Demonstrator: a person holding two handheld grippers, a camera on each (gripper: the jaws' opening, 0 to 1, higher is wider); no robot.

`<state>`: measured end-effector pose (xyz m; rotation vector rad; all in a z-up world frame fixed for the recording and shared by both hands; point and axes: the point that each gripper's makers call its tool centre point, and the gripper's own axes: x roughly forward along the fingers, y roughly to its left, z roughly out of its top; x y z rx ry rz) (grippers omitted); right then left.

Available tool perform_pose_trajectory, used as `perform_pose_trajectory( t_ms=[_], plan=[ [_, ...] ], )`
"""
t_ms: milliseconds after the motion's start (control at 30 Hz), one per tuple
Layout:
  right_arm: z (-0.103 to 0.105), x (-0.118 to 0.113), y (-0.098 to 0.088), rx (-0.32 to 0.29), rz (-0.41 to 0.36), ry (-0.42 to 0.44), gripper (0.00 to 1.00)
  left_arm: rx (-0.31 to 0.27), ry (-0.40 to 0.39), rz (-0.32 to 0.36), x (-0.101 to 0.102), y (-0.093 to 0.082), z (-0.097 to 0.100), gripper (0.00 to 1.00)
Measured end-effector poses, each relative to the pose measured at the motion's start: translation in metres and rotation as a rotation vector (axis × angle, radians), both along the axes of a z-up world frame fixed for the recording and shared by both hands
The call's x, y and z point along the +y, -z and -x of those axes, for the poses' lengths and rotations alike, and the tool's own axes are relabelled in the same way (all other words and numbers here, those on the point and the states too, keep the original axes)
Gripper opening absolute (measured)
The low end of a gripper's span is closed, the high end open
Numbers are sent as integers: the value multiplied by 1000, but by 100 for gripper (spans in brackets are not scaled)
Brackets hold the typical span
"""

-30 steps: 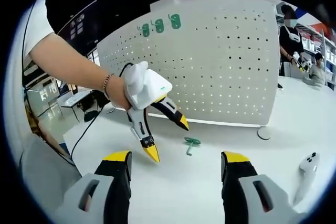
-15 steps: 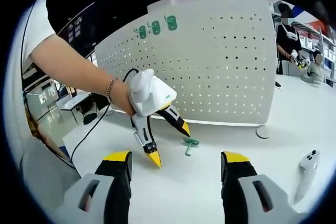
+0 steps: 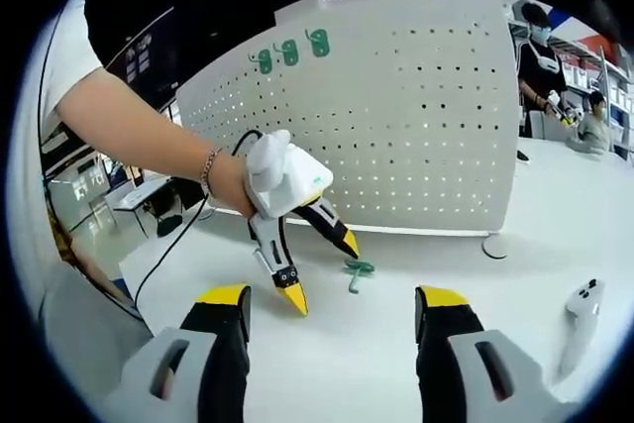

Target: Insert the hook assembly into the mounting plate slot until the hook locks in place.

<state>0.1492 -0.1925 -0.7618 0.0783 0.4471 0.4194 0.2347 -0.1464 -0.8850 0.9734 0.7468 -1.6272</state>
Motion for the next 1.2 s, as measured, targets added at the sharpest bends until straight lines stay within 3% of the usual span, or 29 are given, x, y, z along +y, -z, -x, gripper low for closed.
perform_pose_trajectory(
  t_ms=[133,600,1033,1200],
  plan=[
    [0,-1,0,3,-4,4,64,6,-36,23,-3,-2,-10,61],
    [0,-4,-2,-1,-15,17,62,4,-126,50,-8,-4,-24,38],
    [-1,-3,0,3,-15,15,63,-13,-152,64,-10,-4,-29,27],
    [0,-3,1,9,-14,18,64,-37,-155,62,-12,-4,-30,14]
  ],
)
